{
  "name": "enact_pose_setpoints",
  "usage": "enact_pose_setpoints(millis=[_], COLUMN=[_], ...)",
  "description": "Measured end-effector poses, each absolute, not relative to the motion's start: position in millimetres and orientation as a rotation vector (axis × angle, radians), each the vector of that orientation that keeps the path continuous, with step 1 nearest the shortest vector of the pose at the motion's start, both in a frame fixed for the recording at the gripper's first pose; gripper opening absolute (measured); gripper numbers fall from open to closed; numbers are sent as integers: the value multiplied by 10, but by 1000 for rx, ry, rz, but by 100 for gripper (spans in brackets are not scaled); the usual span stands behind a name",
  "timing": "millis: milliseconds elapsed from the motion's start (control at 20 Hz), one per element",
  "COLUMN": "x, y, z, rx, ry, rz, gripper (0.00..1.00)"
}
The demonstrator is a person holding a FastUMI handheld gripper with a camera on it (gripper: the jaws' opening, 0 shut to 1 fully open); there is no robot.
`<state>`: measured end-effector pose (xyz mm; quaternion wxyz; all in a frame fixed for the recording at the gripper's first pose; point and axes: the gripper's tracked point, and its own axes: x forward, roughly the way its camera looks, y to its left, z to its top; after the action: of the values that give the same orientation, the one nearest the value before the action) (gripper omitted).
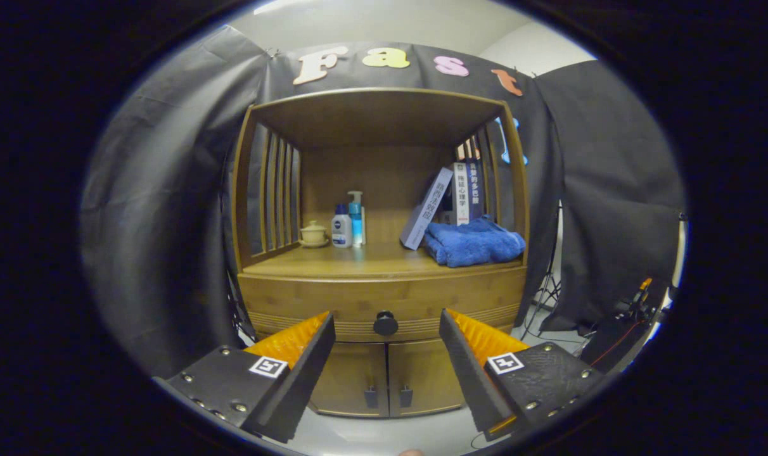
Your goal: Pull open the drawer, take out the items inside it, and place them on the countertop above the cabinet.
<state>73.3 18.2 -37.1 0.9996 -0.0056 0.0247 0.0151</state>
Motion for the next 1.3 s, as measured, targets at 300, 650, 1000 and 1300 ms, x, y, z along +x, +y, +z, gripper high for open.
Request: enact_pose_setpoints(millis=[300, 650, 1000, 1300], x=[1385, 2033, 2251, 2240], y=[90, 179, 254, 293], z=[-668, -1186, -1166, -1321], rx=[47, 28, 77, 10], ry=[58, 165, 164, 239], rz=[11, 7, 7, -12], gripper=[99, 99, 64, 42])
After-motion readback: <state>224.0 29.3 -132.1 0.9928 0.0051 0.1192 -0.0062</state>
